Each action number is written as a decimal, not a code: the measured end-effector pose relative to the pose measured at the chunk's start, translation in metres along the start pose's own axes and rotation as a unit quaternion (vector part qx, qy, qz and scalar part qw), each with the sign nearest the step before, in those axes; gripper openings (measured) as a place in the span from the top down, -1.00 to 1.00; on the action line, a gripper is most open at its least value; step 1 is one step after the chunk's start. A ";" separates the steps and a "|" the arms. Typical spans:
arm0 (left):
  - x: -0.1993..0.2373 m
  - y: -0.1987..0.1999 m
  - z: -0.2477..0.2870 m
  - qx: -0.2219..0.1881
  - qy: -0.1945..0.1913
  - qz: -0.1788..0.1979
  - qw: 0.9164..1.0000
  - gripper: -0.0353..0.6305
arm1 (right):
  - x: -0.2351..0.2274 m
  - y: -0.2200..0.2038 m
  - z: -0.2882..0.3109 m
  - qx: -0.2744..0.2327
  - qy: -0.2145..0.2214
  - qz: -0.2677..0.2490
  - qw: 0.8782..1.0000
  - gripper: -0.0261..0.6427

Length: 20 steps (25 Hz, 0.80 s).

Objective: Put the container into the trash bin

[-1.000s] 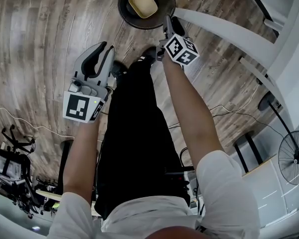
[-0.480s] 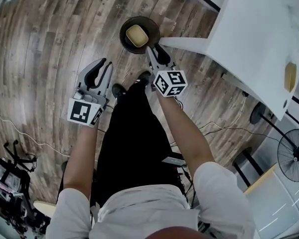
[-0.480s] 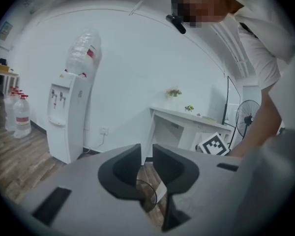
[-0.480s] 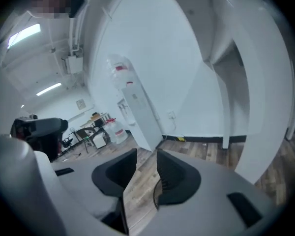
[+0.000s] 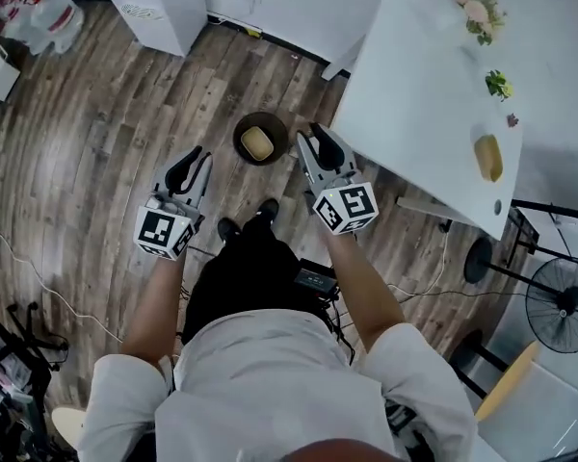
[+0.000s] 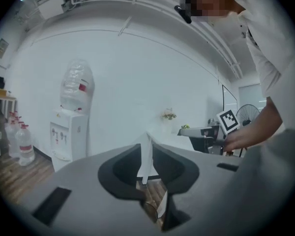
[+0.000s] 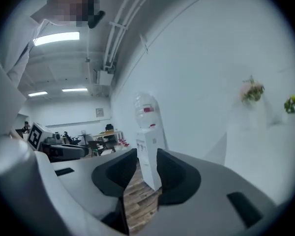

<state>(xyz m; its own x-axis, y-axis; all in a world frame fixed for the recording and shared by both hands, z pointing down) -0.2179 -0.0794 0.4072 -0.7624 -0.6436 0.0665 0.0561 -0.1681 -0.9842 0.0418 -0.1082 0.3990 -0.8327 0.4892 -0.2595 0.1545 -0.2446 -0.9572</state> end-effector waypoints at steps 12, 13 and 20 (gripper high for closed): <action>-0.035 0.172 -0.059 -0.053 -0.025 0.023 0.998 0.66 | 0.057 0.205 -0.127 -0.151 -0.026 -0.095 0.984 0.49; -0.039 0.180 -0.063 -0.059 -0.029 0.019 0.998 0.66 | 0.060 0.210 -0.136 -0.157 -0.029 -0.089 0.983 0.49; -0.047 0.198 -0.086 -0.095 -0.033 0.019 0.995 0.66 | 0.076 0.209 -0.167 -0.156 -0.033 -0.101 0.982 0.50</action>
<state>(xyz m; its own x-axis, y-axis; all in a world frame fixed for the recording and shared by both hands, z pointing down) -0.2262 -0.0188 0.1948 -0.7182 -0.6951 0.0322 -0.0423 -0.0026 -0.9991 0.0996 0.0182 0.1579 -0.8939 0.4441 -0.0612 0.1300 0.1260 -0.9835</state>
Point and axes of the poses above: the fingertips, and each gripper's own axes: z forward along the fingers, x to its left, y out of its top, the point moved 6 cm from there along -z, backward along the fingers, and after that the axes turned 5 degrees about z, right-handed, at the moved point
